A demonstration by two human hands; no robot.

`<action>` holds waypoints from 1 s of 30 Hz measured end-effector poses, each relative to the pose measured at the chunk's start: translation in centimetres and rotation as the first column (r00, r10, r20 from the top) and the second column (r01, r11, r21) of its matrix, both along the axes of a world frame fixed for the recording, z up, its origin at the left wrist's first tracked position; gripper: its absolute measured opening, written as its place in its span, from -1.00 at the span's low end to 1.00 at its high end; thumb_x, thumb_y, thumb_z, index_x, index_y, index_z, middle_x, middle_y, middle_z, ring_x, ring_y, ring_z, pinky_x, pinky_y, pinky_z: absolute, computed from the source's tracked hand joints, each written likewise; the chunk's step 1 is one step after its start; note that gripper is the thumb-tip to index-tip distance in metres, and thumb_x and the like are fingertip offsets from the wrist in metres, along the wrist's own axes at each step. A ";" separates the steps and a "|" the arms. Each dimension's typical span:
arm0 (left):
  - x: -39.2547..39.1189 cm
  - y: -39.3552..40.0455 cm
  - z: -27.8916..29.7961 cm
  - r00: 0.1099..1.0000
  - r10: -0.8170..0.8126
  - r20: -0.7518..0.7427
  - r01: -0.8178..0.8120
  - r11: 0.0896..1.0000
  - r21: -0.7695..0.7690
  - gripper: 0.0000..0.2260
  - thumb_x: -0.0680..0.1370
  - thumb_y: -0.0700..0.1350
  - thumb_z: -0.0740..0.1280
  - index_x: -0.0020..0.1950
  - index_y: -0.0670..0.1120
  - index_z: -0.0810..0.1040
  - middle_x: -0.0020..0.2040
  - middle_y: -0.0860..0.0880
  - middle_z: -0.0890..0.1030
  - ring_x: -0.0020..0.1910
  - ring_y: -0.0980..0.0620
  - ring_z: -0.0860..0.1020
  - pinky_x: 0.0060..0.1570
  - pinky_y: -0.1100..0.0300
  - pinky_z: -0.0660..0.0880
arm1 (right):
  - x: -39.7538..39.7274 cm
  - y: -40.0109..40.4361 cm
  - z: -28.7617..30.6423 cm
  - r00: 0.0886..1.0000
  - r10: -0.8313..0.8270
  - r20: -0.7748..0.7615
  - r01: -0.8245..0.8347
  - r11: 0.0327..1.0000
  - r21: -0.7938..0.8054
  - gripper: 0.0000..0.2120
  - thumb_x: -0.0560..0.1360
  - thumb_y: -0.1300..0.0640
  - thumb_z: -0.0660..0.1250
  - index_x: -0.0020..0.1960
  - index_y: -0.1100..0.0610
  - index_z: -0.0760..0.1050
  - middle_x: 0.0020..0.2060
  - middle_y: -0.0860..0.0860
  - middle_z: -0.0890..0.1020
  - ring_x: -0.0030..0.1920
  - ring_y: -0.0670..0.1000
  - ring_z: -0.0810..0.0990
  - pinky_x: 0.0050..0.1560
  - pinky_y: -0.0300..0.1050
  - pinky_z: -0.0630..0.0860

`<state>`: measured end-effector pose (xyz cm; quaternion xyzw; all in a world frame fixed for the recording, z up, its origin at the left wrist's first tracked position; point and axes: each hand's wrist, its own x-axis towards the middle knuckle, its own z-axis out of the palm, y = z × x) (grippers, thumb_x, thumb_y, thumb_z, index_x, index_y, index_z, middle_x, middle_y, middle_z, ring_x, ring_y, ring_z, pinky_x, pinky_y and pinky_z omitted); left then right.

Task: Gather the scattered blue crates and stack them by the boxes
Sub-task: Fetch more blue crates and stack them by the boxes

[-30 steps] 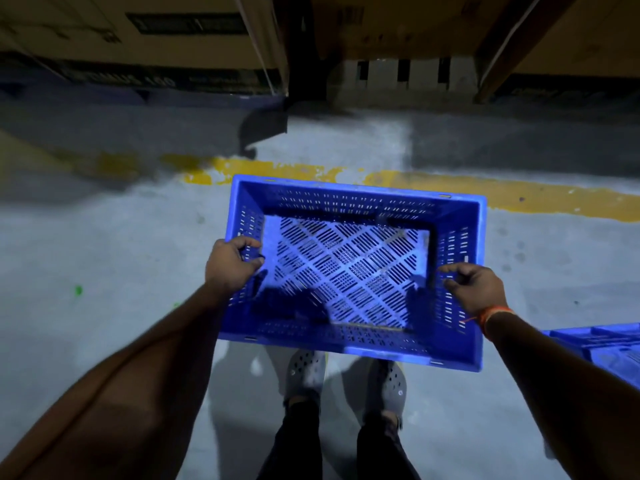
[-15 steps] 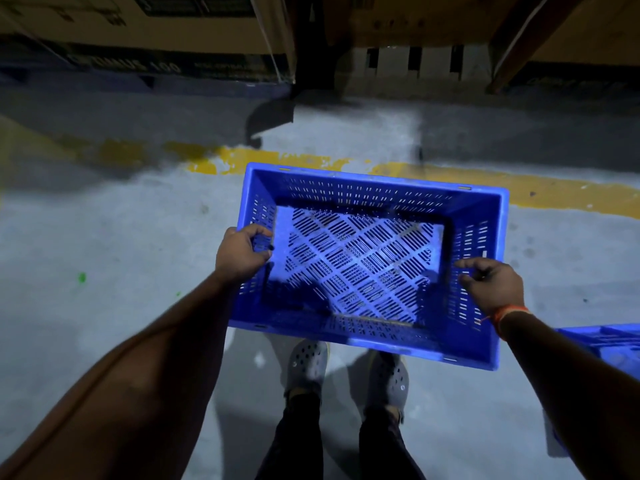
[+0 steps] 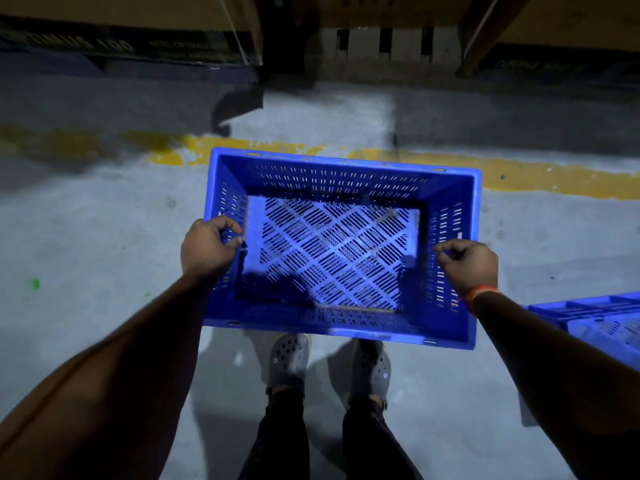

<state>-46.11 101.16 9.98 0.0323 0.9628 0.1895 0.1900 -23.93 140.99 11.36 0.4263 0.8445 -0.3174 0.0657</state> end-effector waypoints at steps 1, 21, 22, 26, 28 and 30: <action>0.1 0.1 0.0 1.000 0.007 -0.008 -0.007 1.000 -0.004 -0.86 0.42 0.01 0.50 -0.09 0.14 0.58 -0.05 -0.07 0.54 -0.14 -0.14 0.59 -0.14 0.12 0.46 | 0.0 0.0 0.0 1.000 -0.002 0.004 0.002 1.000 0.003 -0.89 0.38 0.16 0.46 -0.12 0.00 0.70 -0.33 0.02 0.69 -0.22 0.03 0.65 0.01 -0.09 0.59; 1.9 0.6 7.9 0.944 -0.009 0.330 -0.020 0.996 0.083 -0.51 0.40 -0.04 0.58 0.30 0.01 0.56 0.49 -0.18 0.13 0.39 -0.16 0.41 0.42 0.18 0.28 | 0.7 1.3 4.1 0.941 0.168 0.294 -0.086 0.958 -0.272 -0.16 0.09 -0.18 0.53 0.35 -0.06 0.49 0.25 0.26 0.49 0.17 0.24 0.57 0.29 0.11 0.50; 2.4 0.5 9.1 0.944 -0.012 0.331 -0.020 0.995 0.093 -0.51 0.42 -0.04 0.57 0.32 0.00 0.55 0.52 -0.19 0.09 0.43 -0.14 0.37 0.42 0.18 0.26 | 1.4 0.9 4.6 0.950 0.145 0.278 -0.072 0.964 -0.258 -0.12 0.03 -0.24 0.47 0.35 -0.08 0.49 0.25 0.26 0.48 0.16 0.25 0.57 0.28 0.10 0.50; 4.6 0.5 14.6 0.937 -0.033 0.348 -0.043 0.977 0.209 -0.49 0.35 0.10 0.52 0.26 0.00 0.58 0.38 -0.25 0.36 0.35 -0.20 0.44 0.36 0.07 0.42 | 3.8 -2.8 11.5 0.991 0.066 0.115 -0.032 0.961 -0.275 -0.36 0.22 -0.01 0.55 0.28 0.06 0.57 0.19 0.23 0.57 0.13 0.21 0.58 0.20 0.06 0.53; 6.3 0.8 17.6 0.907 -0.026 0.420 -0.109 0.950 0.294 -0.49 0.30 0.15 0.49 0.22 0.03 0.59 0.20 -0.22 0.56 0.12 -0.20 0.60 0.08 0.06 0.57 | 5.2 -5.5 16.8 0.998 -0.063 0.030 0.069 0.922 -0.382 -0.52 0.36 0.25 0.53 0.27 0.15 0.57 0.17 0.17 0.59 0.03 0.14 0.62 0.01 -0.06 0.60; 8.4 1.6 21.8 0.874 -0.062 0.482 -0.135 0.922 0.364 -0.57 0.36 0.08 0.50 0.19 0.06 0.57 0.13 -0.19 0.61 -0.02 -0.15 0.65 -0.11 0.16 0.57 | 7.5 -7.9 21.5 0.980 -0.194 0.034 0.188 0.871 -0.453 -0.60 0.42 0.33 0.46 0.25 0.15 0.57 0.09 0.12 0.59 -0.20 -0.01 0.62 -0.24 -0.28 0.54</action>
